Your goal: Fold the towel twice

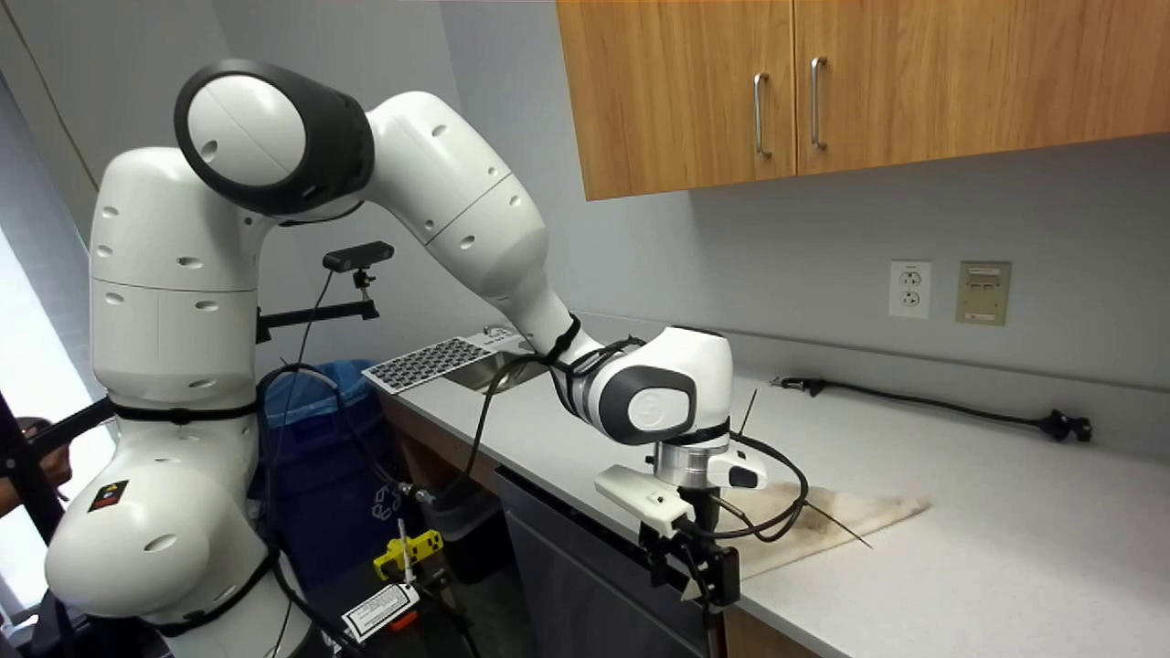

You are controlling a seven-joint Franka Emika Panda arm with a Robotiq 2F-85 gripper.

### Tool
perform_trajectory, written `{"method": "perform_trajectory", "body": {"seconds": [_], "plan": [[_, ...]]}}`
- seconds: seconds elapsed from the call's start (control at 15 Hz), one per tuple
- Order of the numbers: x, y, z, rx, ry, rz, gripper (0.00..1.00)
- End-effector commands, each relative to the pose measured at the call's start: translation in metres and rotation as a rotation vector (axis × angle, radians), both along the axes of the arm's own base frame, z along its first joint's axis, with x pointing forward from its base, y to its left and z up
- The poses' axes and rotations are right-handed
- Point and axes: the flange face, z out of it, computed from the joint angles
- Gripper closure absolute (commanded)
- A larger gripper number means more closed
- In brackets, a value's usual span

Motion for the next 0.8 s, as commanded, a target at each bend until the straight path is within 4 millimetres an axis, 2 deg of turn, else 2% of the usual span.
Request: {"method": "perform_trajectory", "body": {"seconds": [0.0, 0.4, 0.73], "plan": [[-0.002, 0.012, 0.004, 0.033, -0.020, 0.014, 0.00], [0.019, 0.021, 0.004, 0.057, -0.075, -0.037, 0.00], [0.025, 0.018, -0.002, 0.063, -0.115, -0.071, 0.00]]}}
